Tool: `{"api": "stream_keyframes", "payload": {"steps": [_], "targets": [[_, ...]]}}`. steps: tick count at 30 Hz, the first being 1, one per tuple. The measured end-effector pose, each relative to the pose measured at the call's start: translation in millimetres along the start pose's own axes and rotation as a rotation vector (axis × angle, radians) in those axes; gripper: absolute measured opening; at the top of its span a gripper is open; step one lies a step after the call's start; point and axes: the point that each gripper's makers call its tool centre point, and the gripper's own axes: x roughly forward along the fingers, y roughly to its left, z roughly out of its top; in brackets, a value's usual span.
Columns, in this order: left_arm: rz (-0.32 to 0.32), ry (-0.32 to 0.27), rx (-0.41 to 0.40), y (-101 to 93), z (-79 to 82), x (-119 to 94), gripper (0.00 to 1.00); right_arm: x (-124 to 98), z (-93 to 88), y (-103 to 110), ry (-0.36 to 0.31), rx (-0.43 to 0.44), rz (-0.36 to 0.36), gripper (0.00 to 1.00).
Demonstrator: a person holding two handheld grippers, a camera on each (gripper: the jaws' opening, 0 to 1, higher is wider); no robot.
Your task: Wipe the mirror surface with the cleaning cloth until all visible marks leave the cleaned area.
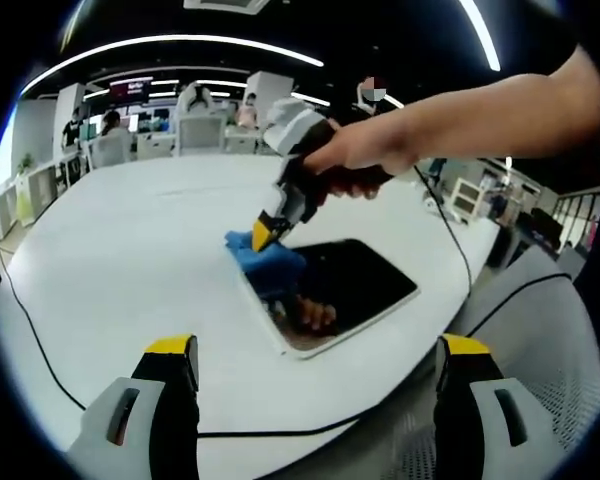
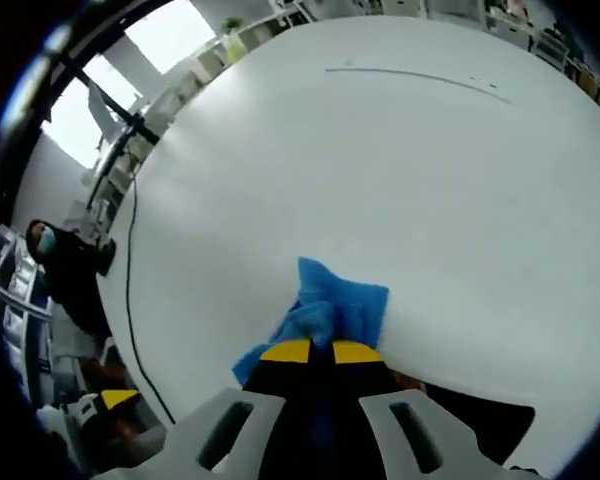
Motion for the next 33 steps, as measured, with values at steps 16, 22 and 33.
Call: {"api": "stream_keyframes", "payload": {"steps": [16,22,33], "targets": [[0.006,0.007,0.003,2.6,-2.4,0,0.99,0,-0.7,-10,-0.024,0.013,-0.038,0.00],[0.010,0.003,0.000,3.2,-1.6,0,0.99,0,-4.2,-7,-0.026,0.026,-0.054,0.00],[0.012,0.006,0.003,3.8,-1.7,0,0.99,-3,-20.4,1,-0.045,0.052,-0.044,0.00]]}}
